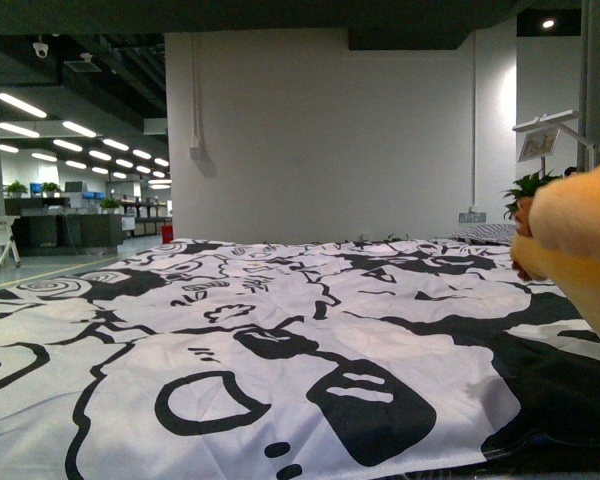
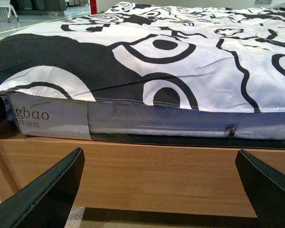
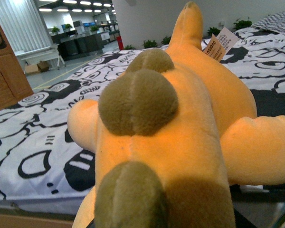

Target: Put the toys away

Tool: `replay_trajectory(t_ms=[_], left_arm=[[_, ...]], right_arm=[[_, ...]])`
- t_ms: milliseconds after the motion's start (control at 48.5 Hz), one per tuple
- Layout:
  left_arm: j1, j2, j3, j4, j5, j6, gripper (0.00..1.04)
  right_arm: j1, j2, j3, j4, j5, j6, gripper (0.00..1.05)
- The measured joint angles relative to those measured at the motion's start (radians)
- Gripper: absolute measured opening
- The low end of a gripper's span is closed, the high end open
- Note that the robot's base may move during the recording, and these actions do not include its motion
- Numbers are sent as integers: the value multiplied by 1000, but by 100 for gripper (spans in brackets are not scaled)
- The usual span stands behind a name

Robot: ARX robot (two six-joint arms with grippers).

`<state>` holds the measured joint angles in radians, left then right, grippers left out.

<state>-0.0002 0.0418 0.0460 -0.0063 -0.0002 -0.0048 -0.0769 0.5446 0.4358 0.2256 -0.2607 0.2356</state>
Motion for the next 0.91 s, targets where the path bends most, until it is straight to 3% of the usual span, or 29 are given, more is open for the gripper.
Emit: replay_trajectory(t_ms=[186,475,743,908], left_arm=[[0,0,0,0,0,0,99],[0,0,0,0,0,0,99],[0,0,0,0,0,0,99],[0,0,0,0,0,0,99]], right_arm=[[-26,-234,-149,-58,-42,1,19],[-6,-407,-320,-2,42,0,19],[-37,-470,-412,8,58,-11,19],[13,-521,-423,-58,126,-28,19]])
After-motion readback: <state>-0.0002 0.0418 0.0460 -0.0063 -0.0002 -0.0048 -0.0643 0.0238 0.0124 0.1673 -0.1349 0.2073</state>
